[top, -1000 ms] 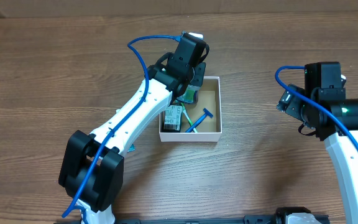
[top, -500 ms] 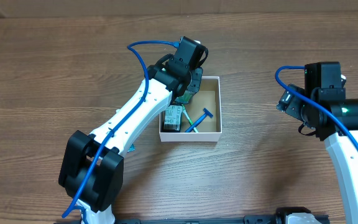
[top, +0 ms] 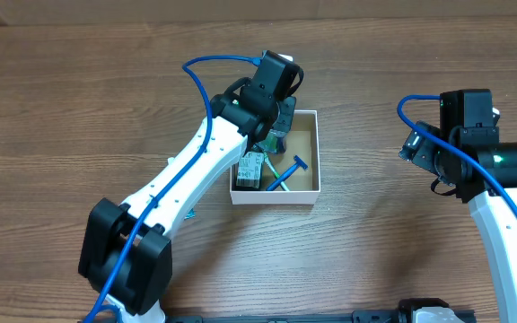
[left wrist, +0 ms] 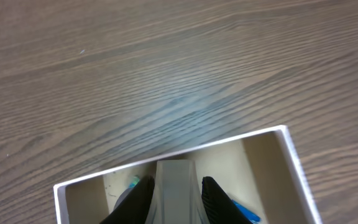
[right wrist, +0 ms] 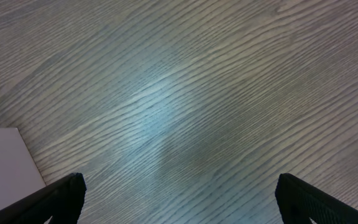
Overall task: Pack container
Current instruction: 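Lower the soap bottle into the box with the left gripper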
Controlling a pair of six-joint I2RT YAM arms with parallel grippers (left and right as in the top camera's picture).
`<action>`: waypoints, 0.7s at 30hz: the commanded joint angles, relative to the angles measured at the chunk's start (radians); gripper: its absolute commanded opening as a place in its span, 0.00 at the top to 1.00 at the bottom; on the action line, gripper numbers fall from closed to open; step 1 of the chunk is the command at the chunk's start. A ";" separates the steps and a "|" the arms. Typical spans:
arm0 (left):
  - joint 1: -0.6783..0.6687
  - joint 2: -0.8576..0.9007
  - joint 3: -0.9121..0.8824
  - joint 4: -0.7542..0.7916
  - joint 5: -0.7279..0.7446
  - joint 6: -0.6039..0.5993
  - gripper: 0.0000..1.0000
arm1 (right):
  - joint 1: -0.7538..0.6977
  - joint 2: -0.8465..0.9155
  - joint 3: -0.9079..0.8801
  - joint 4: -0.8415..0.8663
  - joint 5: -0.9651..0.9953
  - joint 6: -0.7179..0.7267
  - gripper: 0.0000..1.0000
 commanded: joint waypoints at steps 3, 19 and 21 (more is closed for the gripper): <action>-0.031 -0.061 0.018 0.007 0.001 -0.003 0.72 | -0.003 -0.008 0.006 0.004 0.014 0.002 0.00; -0.029 -0.001 -0.001 0.004 0.024 -0.003 0.54 | -0.003 -0.008 0.006 0.004 0.014 0.002 0.00; -0.029 0.005 -0.001 0.003 0.033 -0.003 0.53 | -0.003 -0.008 0.006 0.004 0.014 0.002 0.00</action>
